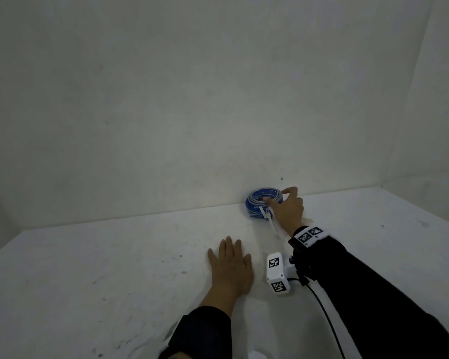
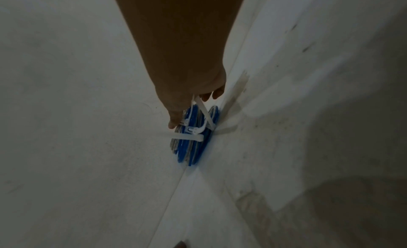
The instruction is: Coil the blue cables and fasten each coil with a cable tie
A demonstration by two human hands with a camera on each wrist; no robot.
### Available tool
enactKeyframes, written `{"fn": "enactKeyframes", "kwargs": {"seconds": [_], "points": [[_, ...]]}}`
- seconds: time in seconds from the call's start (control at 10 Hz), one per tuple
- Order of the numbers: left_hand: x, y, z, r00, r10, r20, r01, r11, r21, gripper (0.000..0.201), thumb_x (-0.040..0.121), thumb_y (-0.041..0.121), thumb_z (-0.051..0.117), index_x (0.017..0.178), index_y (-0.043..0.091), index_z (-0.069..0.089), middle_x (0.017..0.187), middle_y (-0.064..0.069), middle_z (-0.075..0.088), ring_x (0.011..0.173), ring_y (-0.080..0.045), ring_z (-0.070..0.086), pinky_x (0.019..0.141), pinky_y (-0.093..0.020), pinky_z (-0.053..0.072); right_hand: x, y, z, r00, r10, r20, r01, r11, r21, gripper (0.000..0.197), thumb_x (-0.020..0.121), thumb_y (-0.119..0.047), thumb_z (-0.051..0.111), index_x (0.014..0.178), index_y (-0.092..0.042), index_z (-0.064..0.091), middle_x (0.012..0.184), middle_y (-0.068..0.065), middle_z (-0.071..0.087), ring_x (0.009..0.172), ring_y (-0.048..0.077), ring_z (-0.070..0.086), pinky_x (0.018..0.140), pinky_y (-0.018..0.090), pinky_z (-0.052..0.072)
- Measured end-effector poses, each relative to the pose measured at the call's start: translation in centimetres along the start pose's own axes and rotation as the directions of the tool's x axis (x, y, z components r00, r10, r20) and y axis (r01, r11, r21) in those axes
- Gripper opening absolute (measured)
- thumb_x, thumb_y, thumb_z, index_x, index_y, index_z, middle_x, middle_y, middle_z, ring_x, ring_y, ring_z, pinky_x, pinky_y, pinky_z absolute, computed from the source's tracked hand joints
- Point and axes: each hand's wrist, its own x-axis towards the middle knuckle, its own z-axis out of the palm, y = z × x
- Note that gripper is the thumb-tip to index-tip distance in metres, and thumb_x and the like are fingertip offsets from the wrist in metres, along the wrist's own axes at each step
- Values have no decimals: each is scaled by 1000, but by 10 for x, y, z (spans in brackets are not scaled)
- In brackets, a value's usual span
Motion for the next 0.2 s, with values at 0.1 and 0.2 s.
{"fn": "enactKeyframes", "kwargs": {"seconds": [0.1,0.2], "points": [[0,-1,-2,1000,13,4,-13,1000,-14,56,102,37,13,152,14,2,160,-9,-6,148,-23,-4,117,-53,-2,-2,-6,-8,997,-7,81,17,992,-125,45,86,-50,64,112,-13,58,118,23,51,114,39,50,94,42,42],[0,-3,-2,999,32,-10,-33,997,-71,59,101,41,19,152,15,4,160,-9,-6,148,-23,-5,117,-52,-3,-4,-11,-19,995,26,95,-9,986,-169,44,95,-47,50,123,-14,57,128,23,46,121,39,44,100,43,38]]}}
